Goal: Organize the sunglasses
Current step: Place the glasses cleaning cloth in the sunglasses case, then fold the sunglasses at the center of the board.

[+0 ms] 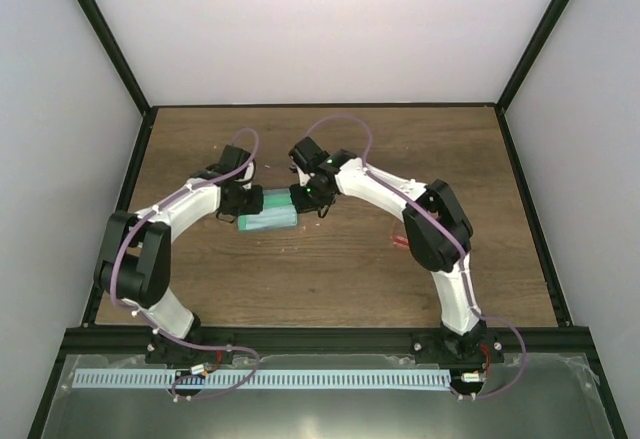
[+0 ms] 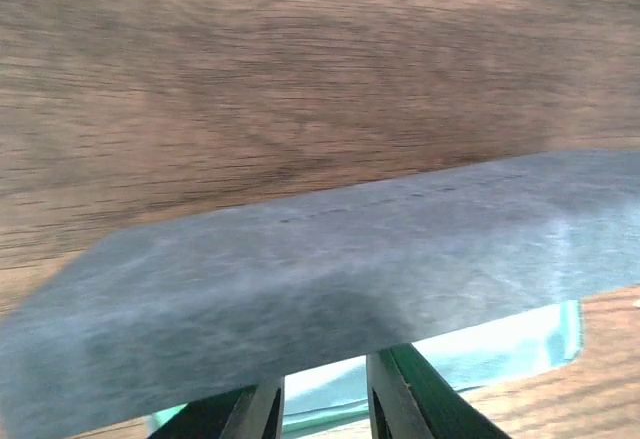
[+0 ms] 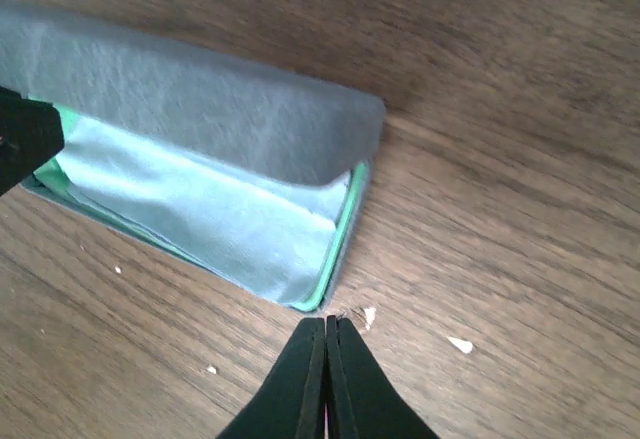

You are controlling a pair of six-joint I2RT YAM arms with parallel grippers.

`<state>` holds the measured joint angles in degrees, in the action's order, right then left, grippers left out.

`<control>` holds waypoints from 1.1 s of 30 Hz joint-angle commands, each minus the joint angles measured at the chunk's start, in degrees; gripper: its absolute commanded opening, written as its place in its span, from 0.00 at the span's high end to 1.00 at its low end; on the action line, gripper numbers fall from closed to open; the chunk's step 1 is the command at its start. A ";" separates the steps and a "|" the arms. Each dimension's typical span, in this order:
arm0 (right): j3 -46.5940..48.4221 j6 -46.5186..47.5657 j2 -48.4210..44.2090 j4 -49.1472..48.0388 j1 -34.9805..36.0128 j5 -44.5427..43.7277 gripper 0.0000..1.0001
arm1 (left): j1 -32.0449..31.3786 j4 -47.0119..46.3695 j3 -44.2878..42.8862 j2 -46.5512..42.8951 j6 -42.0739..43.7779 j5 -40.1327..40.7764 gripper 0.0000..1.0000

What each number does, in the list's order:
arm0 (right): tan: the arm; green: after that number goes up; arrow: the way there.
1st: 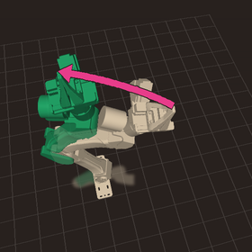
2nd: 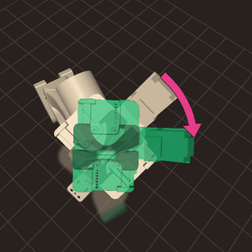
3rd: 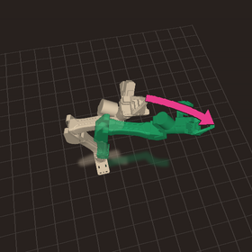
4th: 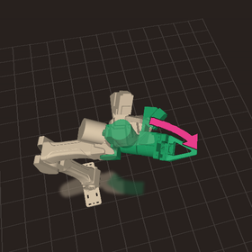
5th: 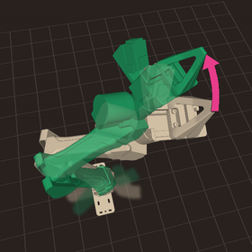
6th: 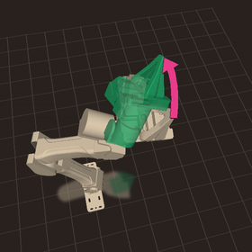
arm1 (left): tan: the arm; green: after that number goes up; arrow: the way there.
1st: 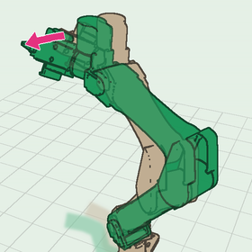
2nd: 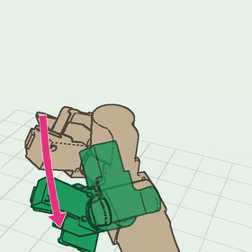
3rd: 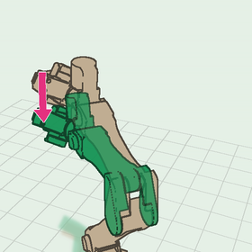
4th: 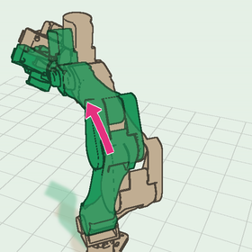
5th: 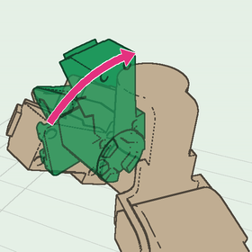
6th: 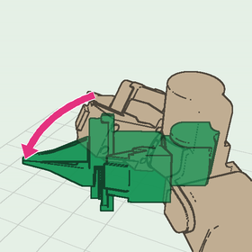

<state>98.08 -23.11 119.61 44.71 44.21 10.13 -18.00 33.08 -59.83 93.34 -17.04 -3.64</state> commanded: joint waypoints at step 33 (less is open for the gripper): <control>-40.13 -5.34 -39.26 0.52 -40.82 -17.58 0.39 | -16.81 -1.77 -11.60 6.94 -8.90 -8.41 0.68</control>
<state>58.22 -29.41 83.42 43.68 5.15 -4.45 -28.64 30.87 -66.74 98.02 -23.49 -11.20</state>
